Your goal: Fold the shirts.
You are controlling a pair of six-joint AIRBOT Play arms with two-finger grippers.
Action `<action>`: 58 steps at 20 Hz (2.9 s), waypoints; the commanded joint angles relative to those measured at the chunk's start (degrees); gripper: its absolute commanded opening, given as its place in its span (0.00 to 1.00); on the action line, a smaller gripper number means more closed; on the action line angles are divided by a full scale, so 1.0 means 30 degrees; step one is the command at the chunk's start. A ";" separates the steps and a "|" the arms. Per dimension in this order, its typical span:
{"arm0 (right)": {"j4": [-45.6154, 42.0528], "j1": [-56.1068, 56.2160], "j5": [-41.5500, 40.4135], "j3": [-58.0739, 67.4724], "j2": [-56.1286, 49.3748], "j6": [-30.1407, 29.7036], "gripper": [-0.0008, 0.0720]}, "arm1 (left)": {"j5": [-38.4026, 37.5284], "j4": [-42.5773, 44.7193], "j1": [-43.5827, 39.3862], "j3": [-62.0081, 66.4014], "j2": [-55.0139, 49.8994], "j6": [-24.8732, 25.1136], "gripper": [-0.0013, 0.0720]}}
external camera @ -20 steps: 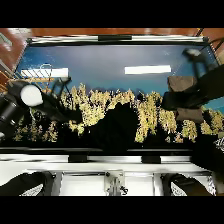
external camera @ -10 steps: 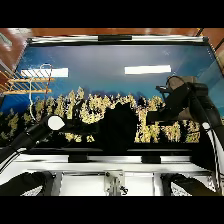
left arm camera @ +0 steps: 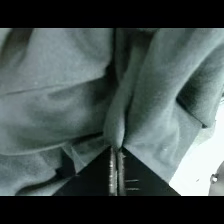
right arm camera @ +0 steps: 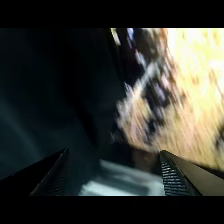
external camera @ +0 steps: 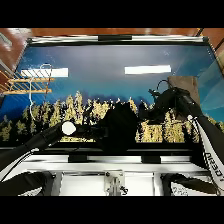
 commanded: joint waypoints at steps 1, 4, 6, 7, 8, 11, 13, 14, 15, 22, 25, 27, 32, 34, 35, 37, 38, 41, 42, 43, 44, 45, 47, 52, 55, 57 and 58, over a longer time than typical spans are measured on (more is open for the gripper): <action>0.1625 0.0029 0.1632 -0.0015 -0.1100 -0.0029 0.95 | 0.0452 -0.0204 -0.0153 0.0000 -0.0138 0.0168 0.07; 0.2397 0.0029 0.1953 -0.0015 -0.2200 -0.0029 0.94 | 0.0401 -0.0204 -0.0036 0.0204 -0.0131 0.0954 0.07; 0.3038 0.0029 0.1938 -0.0015 -0.2798 -0.0313 0.94 | 0.0386 -0.0197 0.0073 0.0605 -0.0095 0.1472 0.07; 0.3468 0.0029 0.1960 -0.0015 -0.2936 -0.1020 0.93 | 0.0379 -0.0197 0.0146 0.0882 -0.0095 0.1712 0.07; 0.3730 0.0029 0.1996 -0.0007 -0.2929 -0.1719 0.89 | 0.0350 -0.0189 0.0270 0.1129 -0.0095 0.1705 0.07; 0.4218 0.0022 0.1836 0.0000 -0.2907 -0.1960 0.10 | -0.0933 -0.0087 0.1122 0.1807 -0.0095 0.2696 0.07; 0.4371 0.0007 0.0998 0.0430 -0.2885 -0.2936 0.09 | -0.2477 0.0714 0.2069 0.2535 0.0000 0.2703 0.07; 0.4342 0.0007 0.0372 0.0903 -0.2754 -0.3512 0.09 | -0.3315 0.1479 0.2528 0.3177 0.0138 0.2696 0.07; 0.4095 0.0007 -0.0138 0.1566 -0.2477 -0.3934 0.09 | -0.4240 0.2528 0.3016 0.4138 0.0379 0.2688 0.07; 0.3730 0.0007 0.2514 1.2021 0.2521 -0.6900 0.09 | -0.6696 0.5530 0.5326 1.7675 0.1792 0.3344 0.07; 0.4663 0.0029 0.4408 1.5191 0.4750 -0.6805 0.09 | -0.5056 0.5537 0.5399 2.4043 0.1792 0.3555 0.07; 0.5493 0.0029 0.3978 1.5635 0.5938 -0.6237 0.09 | -0.3942 0.5537 0.5399 2.6243 0.1807 0.4197 0.07; 0.4816 0.0029 -0.2004 1.5569 0.6368 -0.3570 0.09 | -0.3388 0.8087 0.5421 2.4567 0.1923 0.4765 0.07; 0.3497 0.0029 -0.5493 1.5322 0.5756 -0.2528 0.09 | -0.4954 0.9857 0.5421 2.3176 0.1486 0.4029 0.07; 0.2987 0.0029 -0.6331 1.4586 0.5617 -0.2193 0.09 | -0.6084 1.0513 0.5421 2.2607 0.1086 0.3541 0.07; 0.2739 0.0029 -0.6703 1.1810 0.5603 -0.1938 0.09 | -0.8546 1.0819 0.5413 2.1420 -0.0087 0.3373 0.07; 0.2739 0.0029 -0.6448 1.0112 0.5603 -0.1938 0.09 | -0.9515 1.0819 0.5370 2.0881 -0.0750 0.3388 0.07; 0.2739 0.0029 -0.2820 0.4087 0.5559 -0.1931 0.09 | -1.0965 1.0812 0.5377 1.8899 -0.2965 0.3351 0.07; 0.2827 0.0029 -0.1173 0.2280 0.5370 -0.1770 0.09 | -1.0987 1.0805 0.5377 1.8200 -0.3818 0.2863 0.07; 0.2965 0.0022 0.0102 0.0976 0.5005 -0.1727 0.09 | -1.0994 1.0768 0.5377 1.7690 -0.4728 0.1989 0.07; 0.3075 0.0029 0.1107 0.0051 0.4481 -0.1719 0.09 | -1.1009 1.0564 0.5377 1.7384 -0.5574 0.1122 0.07; 0.3228 0.0022 0.1916 -0.0539 0.3789 -0.1676 0.09 | -1.1132 1.0185 0.5377 1.7318 -0.6477 0.0379 0.07; 0.3526 0.0007 0.2776 -0.0670 0.2433 -0.1683 0.09 | -1.1140 0.8896 0.5384 1.7333 -0.7781 -0.0262 0.07; 0.3657 -0.0641 0.4248 0.1435 0.1916 -0.2798 0.81 | -1.3121 0.8437 0.5734 1.8535 -0.7927 0.0357 1.00; 0.1923 -0.2703 0.3228 0.4597 0.1916 -0.2747 0.81 | -1.7420 1.1497 0.6615 2.0196 -0.7737 0.0743 1.00; 0.0452 -0.4626 0.1727 0.5355 0.1909 -0.2463 0.81 | -1.9679 1.2998 0.7322 1.9999 -0.7606 0.0211 0.99; 0.0306 -0.5770 0.0240 0.5202 0.1800 -0.2470 0.81 | -2.0269 1.2801 0.7563 1.9533 -0.7577 -0.0058 0.99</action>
